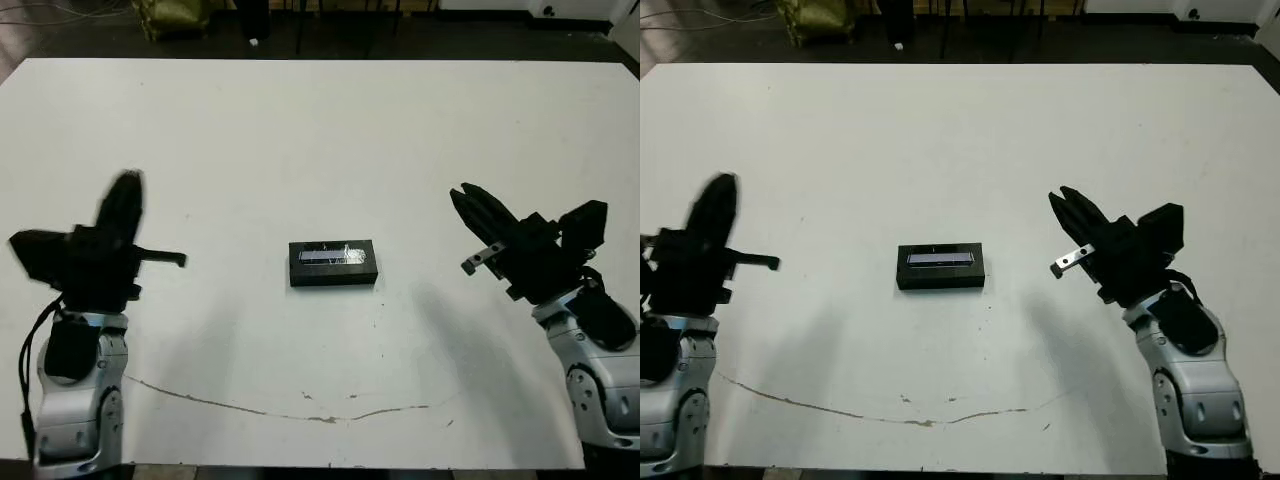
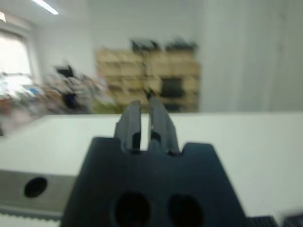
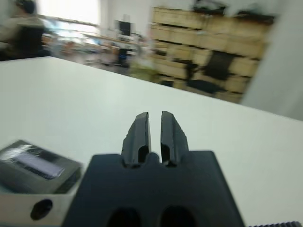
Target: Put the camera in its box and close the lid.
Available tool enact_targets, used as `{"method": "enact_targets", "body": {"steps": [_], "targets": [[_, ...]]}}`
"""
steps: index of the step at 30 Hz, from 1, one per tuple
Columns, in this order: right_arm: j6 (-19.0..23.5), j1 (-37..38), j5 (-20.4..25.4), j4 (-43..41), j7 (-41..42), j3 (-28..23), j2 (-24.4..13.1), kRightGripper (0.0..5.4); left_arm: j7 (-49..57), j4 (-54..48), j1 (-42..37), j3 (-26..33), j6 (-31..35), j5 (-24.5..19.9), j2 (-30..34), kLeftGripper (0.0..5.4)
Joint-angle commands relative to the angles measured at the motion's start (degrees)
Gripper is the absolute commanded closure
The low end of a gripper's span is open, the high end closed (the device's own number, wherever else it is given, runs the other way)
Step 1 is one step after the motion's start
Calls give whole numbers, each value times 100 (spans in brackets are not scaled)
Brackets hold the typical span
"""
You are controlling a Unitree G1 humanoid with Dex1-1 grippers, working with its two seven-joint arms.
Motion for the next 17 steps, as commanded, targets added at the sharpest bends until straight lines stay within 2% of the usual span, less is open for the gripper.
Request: {"method": "enact_targets", "body": {"steps": [1,3,5,9,17], "targets": [[-283,203,-881,-210,-685,175,213,540,290,696,-76,111,-408,269,48,539],[-288,296,-1046,-287,-897,200,371,540,314,1057,-167,115,-615,300,121,539],[-158,361,-992,-306,-940,172,497,540,306,1255,-231,82,-728,301,157,539],[-155,362,-922,-57,-977,54,628,540,212,1365,-290,-18,-826,216,200,539],[-382,317,-917,216,-948,53,729,540,250,878,-166,-344,-136,280,161,539]]}}
